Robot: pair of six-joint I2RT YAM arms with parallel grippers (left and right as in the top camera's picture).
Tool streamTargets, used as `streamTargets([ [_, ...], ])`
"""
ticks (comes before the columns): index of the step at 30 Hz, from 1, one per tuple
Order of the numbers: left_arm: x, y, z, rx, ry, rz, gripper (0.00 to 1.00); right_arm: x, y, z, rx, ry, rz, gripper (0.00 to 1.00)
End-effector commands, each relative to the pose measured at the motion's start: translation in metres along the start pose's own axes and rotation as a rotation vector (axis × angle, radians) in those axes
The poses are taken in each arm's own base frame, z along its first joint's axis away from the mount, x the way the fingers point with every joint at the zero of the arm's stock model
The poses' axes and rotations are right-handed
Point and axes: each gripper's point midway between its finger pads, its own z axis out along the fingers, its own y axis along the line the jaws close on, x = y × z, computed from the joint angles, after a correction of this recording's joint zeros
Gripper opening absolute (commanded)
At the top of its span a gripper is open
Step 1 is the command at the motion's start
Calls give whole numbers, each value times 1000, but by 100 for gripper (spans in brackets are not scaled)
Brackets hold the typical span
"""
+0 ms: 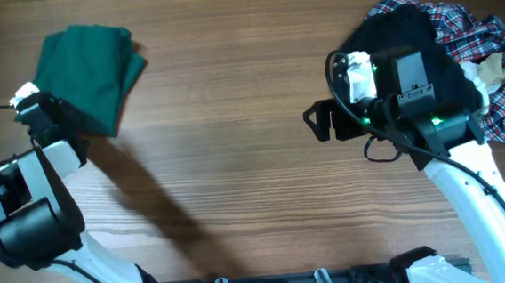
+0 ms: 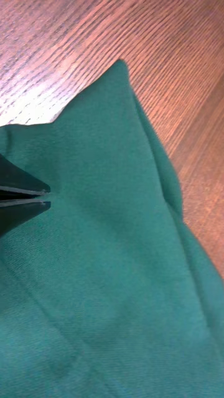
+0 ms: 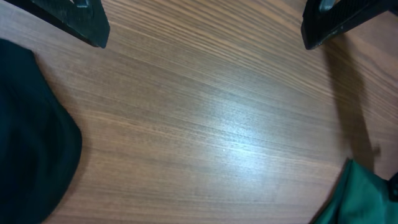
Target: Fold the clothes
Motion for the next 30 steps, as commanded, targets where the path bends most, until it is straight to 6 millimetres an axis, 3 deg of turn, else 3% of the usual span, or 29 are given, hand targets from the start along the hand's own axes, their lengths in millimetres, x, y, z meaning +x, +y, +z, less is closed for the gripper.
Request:
streamTargets([
  [1,-61,-31,-41,93,-146,-23,4,-10,5,-6,-16,-32,-27,100],
  [2,-107,-44,-84,140,-252,-57,6,-10,5,-6,-16,-33,-29,100],
  [5,-127,-59,-147,200,-257,-135,13,-18,6,-7,-22,-64,-35,100],
  [7,-124,-81,-196,304,-216,-163,27,-28,9,-8,-31,-107,-48,100],
  [9,-108,-117,-245,499,-142,-106,52,-36,11,-13,-37,-148,-59,100],
  [11,-74,-147,-296,694,-18,-37,70,-42,11,-21,-20,-189,-71,100],
  [15,1,-158,-328,751,260,65,73,-38,7,-26,3,-184,-64,100],
  [16,6,-165,-340,814,284,75,73,-41,6,-29,17,-205,-67,100],
  [17,4,-178,-368,949,273,96,81,-48,2,-34,48,-238,-71,100],
  [19,-15,-180,-407,1053,152,114,100,-61,-20,-42,187,-307,-61,100],
  [21,-29,-170,-439,1110,30,137,100,-64,-43,-47,320,-325,-42,100],
  [24,-42,-144,-483,1150,-141,151,100,-64,-47,-44,340,-317,-39,100],
  [26,-32,-129,-493,1142,-139,148,100,-64,-47,-43,340,-314,-38,99],
  [30,-27,-128,-491,1134,-109,141,100,-64,-47,-43,340,-313,-38,100],
])
